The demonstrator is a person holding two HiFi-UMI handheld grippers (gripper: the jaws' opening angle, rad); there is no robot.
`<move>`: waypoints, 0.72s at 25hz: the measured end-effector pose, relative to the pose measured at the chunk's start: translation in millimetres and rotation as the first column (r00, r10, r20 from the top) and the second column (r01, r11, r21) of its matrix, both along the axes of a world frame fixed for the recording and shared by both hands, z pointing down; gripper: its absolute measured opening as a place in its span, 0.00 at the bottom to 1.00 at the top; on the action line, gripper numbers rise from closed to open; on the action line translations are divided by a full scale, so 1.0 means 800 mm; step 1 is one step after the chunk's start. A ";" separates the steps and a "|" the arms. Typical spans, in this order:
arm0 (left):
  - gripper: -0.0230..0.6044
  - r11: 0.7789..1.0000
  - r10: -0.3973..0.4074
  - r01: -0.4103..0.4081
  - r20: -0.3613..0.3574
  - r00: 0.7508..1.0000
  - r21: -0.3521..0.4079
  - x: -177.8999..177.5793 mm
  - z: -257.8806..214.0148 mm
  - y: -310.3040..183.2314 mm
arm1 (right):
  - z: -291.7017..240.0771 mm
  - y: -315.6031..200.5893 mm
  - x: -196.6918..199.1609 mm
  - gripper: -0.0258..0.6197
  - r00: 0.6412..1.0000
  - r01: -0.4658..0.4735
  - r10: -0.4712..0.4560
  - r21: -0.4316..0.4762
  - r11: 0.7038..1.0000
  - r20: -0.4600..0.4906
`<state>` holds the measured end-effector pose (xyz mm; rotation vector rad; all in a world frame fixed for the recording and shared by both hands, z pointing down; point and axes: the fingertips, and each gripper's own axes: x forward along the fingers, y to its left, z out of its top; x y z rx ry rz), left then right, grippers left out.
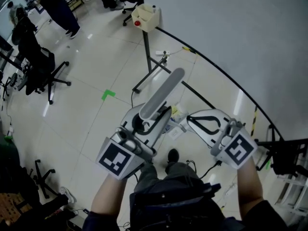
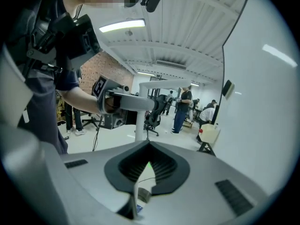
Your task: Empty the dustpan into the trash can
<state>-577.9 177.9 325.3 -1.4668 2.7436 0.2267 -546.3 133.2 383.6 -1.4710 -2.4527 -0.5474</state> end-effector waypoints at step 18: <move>0.12 0.986 -0.078 0.087 -0.070 0.995 0.139 -0.021 0.038 0.181 | 0.035 0.126 0.005 0.06 1.000 -0.011 0.016 0.173 0.985 -0.026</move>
